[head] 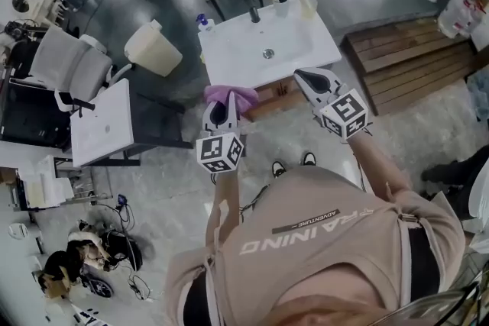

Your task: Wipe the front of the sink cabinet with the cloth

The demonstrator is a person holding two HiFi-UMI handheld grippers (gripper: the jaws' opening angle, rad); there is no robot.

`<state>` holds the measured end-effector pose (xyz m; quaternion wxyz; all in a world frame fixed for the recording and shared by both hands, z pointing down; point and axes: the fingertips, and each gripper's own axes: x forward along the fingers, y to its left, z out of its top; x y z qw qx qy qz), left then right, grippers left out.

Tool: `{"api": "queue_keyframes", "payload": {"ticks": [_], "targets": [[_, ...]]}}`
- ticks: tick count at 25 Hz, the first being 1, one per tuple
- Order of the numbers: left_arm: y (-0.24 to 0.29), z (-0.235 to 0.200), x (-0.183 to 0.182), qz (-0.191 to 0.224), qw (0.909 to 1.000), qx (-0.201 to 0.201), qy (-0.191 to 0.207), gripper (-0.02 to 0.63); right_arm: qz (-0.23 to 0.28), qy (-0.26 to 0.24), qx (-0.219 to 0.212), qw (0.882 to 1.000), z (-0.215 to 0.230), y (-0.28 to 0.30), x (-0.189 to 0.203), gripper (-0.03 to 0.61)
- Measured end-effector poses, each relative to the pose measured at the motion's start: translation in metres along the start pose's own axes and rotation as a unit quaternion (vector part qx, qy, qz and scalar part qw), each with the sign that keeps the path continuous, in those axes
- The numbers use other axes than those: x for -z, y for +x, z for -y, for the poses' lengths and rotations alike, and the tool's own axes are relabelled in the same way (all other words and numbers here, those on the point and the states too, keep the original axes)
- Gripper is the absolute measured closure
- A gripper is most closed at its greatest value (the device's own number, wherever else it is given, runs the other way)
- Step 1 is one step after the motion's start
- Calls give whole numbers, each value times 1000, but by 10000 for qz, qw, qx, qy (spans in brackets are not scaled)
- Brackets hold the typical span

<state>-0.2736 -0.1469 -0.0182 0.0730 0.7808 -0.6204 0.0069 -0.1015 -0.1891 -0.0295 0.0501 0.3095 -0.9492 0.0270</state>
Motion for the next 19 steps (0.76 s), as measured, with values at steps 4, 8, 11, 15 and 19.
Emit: {"api": "queue_keyframes", "payload": {"ticks": [4,8,11,15,19], "targets": [[1,-4,1,-11,10000,-22,-31,577,29,10,60,10000,4,-1,-2,568],[4,-9,3,-34,10000,-41,-50,577,35,5,52,10000,5,0,0,568],[7,-11,5,-79,9999,-5,-96,577,36,41,74,10000,6,1,1,568],[10,-11,4,-91,9999,69,-46,577,75,16,104,9999,8,4,-1,568],[12,-14,2,-13,10000,73,-2,577,125,-25,85,9999,9,10,-2,568]]}}
